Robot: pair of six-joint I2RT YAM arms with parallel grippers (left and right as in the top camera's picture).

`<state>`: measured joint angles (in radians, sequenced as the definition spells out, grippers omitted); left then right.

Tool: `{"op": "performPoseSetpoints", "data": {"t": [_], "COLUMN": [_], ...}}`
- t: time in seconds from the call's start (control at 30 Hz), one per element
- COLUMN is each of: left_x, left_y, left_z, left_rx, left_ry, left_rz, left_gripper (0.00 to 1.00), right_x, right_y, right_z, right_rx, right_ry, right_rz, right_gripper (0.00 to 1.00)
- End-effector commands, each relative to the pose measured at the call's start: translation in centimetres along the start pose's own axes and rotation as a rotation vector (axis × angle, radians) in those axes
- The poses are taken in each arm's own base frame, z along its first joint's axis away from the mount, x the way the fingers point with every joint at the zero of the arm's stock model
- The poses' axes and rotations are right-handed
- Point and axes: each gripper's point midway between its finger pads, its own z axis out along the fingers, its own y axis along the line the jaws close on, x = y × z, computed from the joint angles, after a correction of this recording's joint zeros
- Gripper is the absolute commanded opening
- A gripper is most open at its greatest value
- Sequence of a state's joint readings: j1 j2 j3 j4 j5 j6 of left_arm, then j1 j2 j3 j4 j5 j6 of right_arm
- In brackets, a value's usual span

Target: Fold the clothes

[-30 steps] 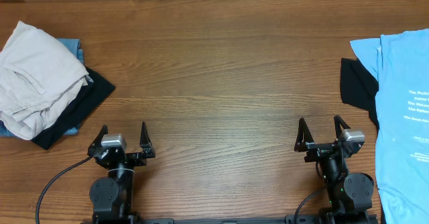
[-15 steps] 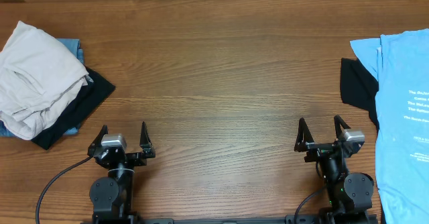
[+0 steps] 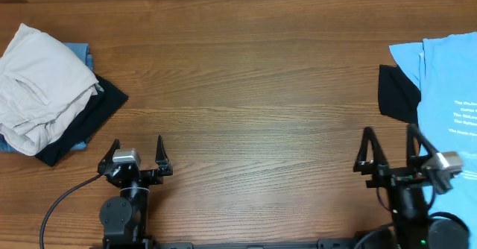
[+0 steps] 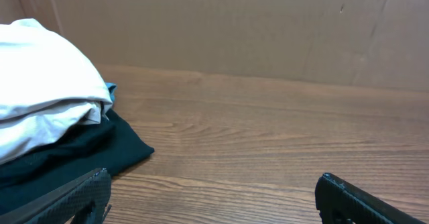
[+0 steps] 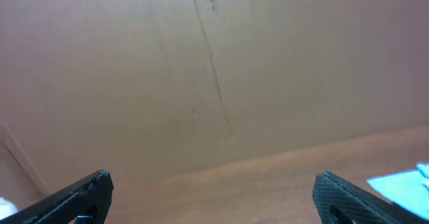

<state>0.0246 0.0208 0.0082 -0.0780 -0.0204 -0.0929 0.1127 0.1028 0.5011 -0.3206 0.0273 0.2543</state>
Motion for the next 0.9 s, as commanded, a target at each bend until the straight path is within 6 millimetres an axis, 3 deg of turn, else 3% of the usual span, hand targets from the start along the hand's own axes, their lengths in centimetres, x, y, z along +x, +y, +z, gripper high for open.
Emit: {"op": "performPoseSetpoints", "data": {"t": [0.0, 0.13, 0.23, 0.4, 0.47, 0.6, 0.63, 0.73, 0.77, 0.87], "left_x": [0.1, 0.1, 0.1, 0.1, 0.1, 0.1, 0.1, 0.1, 0.1, 0.1], "left_y": [0.1, 0.1, 0.1, 0.1, 0.1, 0.1, 0.1, 0.1, 0.1, 0.1], "left_z": [0.0, 0.0, 0.0, 0.0, 0.0, 0.0, 0.0, 0.0, 0.0, 0.0], "left_rx": [-0.008, -0.008, -0.008, -0.008, -0.008, -0.008, -0.008, -0.008, -0.008, -0.008], "left_ry": [0.002, 0.002, 0.002, 0.002, 0.002, 0.002, 0.002, 0.002, 0.002, 0.002], "left_rz": [0.027, 0.027, 0.027, 0.027, 0.027, 0.027, 0.027, 0.027, 0.027, 0.027], "left_gripper": [1.0, 1.0, 1.0, 1.0, 1.0, 1.0, 1.0, 1.0, 1.0, 1.0], "right_x": [-3.6, -4.9, -6.8, -8.9, -9.2, -8.1, -6.6, -1.2, 0.1, 2.8], "right_y": [0.9, 1.3, 1.9, 1.1, -0.4, -7.8, -11.1, -18.6, -20.4, -23.2], "right_z": [0.8, 4.1, 8.0, 13.5, 15.3, 19.0, 20.2, 23.1, 23.9, 25.1], "right_rx": [0.019, 0.068, 0.089, 0.204, 0.261, 0.441, 0.501, 0.566, 0.584, 0.612], "right_ry": [-0.002, 0.141, 0.231, 0.427, 0.48, 0.564, 0.6, 0.745, 0.76, 0.787], "right_rz": [0.005, 0.001, -0.084, -0.108, -0.107, -0.104, -0.095, -0.192, -0.185, -0.159], "right_gripper": [1.0, 1.0, 1.0, 1.0, 1.0, 1.0, 1.0, 1.0, 1.0, 1.0]}}
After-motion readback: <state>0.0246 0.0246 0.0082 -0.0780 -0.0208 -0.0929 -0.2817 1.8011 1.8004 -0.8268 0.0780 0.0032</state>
